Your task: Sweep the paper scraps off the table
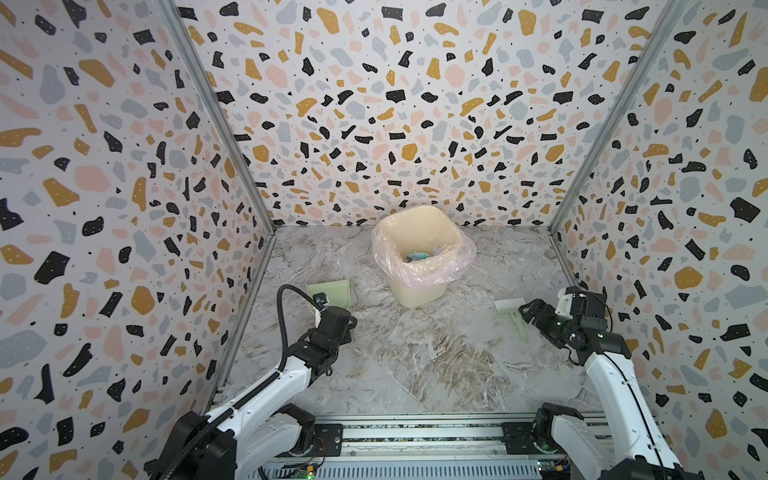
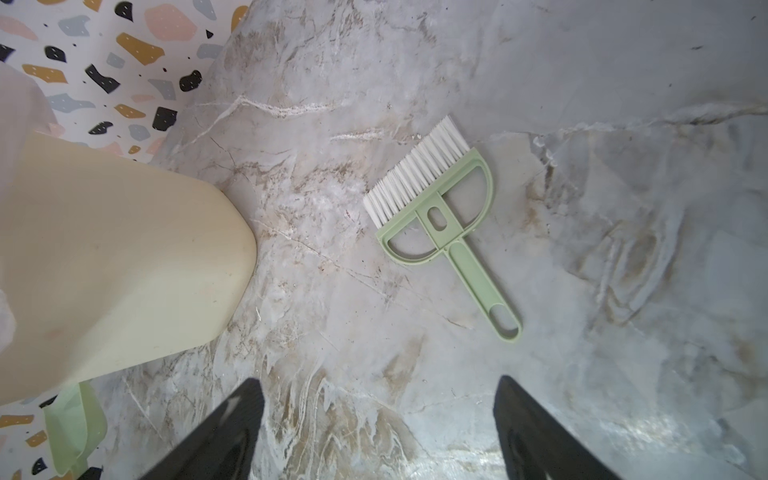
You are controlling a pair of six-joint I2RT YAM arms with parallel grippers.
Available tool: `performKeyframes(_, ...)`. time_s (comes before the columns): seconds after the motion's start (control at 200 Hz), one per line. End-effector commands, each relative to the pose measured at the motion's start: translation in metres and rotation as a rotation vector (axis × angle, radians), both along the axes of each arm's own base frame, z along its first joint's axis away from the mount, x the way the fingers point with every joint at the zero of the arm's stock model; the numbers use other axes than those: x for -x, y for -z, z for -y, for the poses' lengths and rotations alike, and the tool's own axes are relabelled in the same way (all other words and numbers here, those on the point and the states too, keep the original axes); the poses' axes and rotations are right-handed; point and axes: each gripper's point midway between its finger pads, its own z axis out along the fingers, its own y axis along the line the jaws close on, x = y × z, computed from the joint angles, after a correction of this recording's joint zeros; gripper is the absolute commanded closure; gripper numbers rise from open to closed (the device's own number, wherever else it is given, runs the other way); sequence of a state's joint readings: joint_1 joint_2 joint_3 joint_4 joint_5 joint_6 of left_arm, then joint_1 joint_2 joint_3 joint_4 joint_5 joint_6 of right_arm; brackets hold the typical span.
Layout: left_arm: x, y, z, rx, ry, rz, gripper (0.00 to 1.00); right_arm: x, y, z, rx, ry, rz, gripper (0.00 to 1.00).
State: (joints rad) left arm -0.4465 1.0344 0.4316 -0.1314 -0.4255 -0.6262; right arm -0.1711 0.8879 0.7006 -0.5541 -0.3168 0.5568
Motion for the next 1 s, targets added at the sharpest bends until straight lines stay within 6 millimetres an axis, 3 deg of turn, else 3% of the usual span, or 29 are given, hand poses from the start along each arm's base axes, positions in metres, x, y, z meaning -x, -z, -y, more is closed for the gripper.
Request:
performKeyframes(0.0, -0.004, 0.006, 0.002, 0.065, -0.03, 0.034, 1.0, -0.001, -0.015, 0.004, 0.057, -0.008, 0.02, 0.11)
performKeyframes(0.25, 0.01, 0.037, -0.008, 0.045, -0.073, -0.042, 1.0, -0.006, -0.017, 0.002, 0.073, -0.03, 0.03, 0.1)
performKeyframes(0.476, 0.013, 0.038, -0.01, 0.036, -0.079, -0.062, 0.73, -0.012, -0.021, 0.004, 0.098, -0.039, 0.037, 0.1)
performKeyframes(0.586, 0.01, 0.023, -0.011, 0.021, -0.076, -0.045, 0.58, -0.018, -0.024, 0.008, 0.123, -0.042, 0.044, 0.09)
performKeyframes(0.766, 0.004, -0.01, -0.014, -0.008, -0.074, 0.014, 0.45, -0.029, -0.027, 0.01, 0.149, -0.057, 0.061, 0.08)
performKeyframes(0.996, -0.012, -0.075, -0.023, -0.113, -0.045, 0.19, 0.3, -0.054, -0.04, 0.017, 0.284, -0.075, 0.162, 0.02)
